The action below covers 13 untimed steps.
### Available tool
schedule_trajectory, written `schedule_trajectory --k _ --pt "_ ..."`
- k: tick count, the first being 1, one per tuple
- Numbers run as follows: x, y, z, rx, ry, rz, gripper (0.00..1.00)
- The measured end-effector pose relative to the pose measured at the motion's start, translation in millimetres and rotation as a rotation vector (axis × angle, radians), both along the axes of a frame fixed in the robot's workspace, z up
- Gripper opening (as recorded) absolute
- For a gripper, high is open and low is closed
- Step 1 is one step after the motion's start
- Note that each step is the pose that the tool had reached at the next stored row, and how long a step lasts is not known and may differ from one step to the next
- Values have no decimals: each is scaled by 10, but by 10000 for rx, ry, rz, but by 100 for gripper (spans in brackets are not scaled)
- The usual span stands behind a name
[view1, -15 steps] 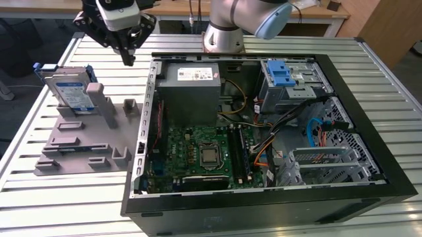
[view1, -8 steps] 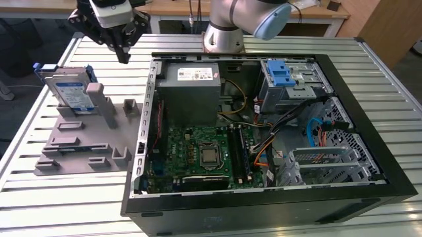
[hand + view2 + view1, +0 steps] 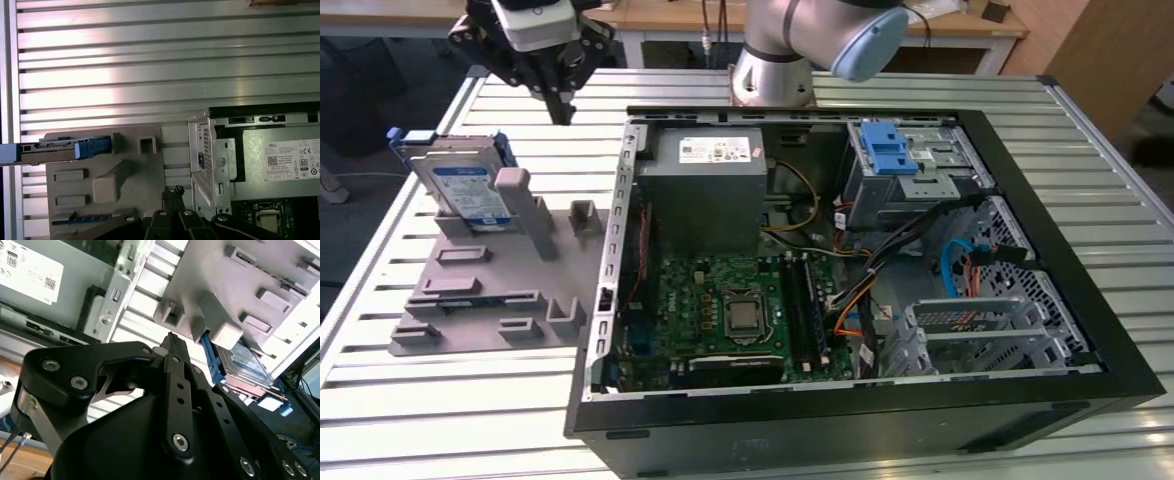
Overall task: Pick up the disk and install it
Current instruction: 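Reach for the disk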
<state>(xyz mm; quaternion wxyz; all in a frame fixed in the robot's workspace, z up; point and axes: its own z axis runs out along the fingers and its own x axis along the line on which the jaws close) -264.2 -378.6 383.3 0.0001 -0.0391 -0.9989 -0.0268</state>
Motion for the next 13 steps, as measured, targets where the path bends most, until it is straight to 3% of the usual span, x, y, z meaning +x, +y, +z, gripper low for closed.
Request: schedule_trajectory --k 8,13 --pt "-187 3 -5 0 2 54 11" --pt "-213 3 -7 0 2 527 11"
